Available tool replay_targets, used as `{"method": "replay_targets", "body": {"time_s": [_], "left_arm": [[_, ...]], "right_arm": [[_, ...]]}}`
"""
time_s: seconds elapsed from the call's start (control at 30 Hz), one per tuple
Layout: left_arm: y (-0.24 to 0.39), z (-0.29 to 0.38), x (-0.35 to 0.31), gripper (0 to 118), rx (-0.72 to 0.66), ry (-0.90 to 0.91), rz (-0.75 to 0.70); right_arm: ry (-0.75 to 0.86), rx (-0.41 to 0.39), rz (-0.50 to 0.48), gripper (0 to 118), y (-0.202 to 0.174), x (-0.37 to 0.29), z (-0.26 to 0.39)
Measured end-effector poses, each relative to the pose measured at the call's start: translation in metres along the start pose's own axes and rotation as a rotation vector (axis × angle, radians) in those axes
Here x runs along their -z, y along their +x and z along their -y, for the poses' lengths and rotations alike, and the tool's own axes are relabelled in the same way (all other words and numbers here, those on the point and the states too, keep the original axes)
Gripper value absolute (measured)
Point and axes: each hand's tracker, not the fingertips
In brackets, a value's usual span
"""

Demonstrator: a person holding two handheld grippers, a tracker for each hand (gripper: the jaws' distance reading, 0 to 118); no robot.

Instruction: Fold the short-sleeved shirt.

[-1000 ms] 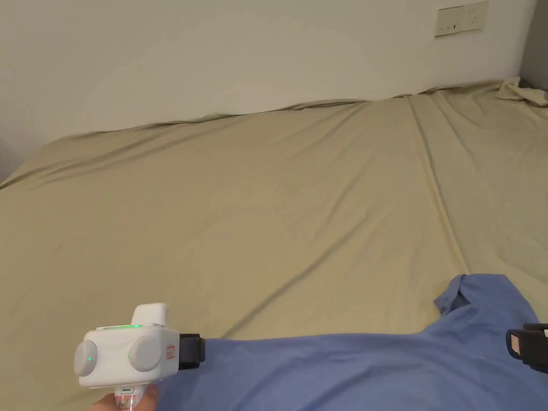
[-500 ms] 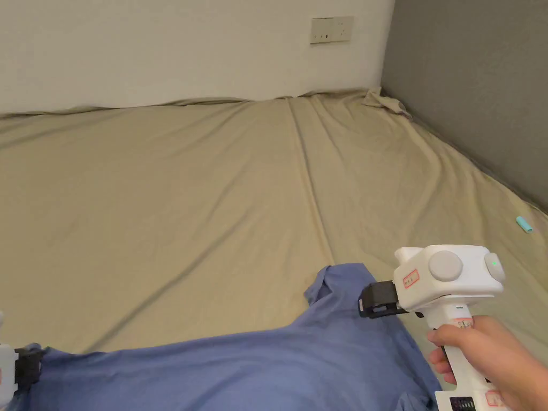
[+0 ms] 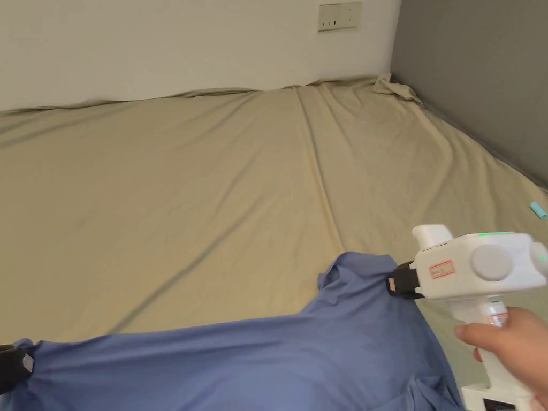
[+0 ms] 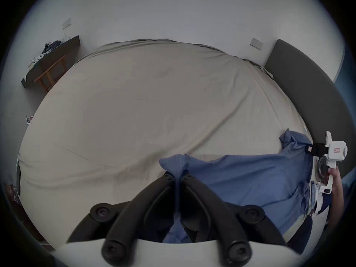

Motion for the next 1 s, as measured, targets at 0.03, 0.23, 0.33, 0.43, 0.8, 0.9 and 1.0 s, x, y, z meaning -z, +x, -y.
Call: {"method": "replay_targets", "body": {"time_s": [0.03,0.23,0.33,0.43,0.8,0.9,1.0], "left_arm": [[-0.001,0.002,-0.006,1,0.005,-0.002,0.009],[-0.020,0.027,-0.062,1,0.026,-0.019,0.070],[-0.029,0.050,-0.079,1,0.030,-0.067,0.068],[-0.034,0.081,-0.079,1,0.052,-0.123,0.043],[-0.049,0.156,0.002,1,-0.026,-0.265,-0.020],[-0.039,0.158,0.000,2,0.019,-0.229,-0.056],[-0.041,0.175,0.007,10,0.059,-0.154,-0.089]], "right_arm": [[0.010,-0.042,0.013,4,-0.007,-0.017,0.003],[-0.045,-0.109,-0.065,4,-0.025,-0.112,0.048],[-0.109,-0.093,-0.035,4,-0.023,-0.129,0.080],[-0.221,-0.059,-0.056,4,-0.027,-0.124,0.118],[-0.385,-0.117,0.076,4,-0.029,-0.045,0.180],[-0.412,-0.037,0.084,5,-0.026,-0.028,0.191],[-0.375,-0.025,0.112,7,-0.030,-0.029,0.192]]}}
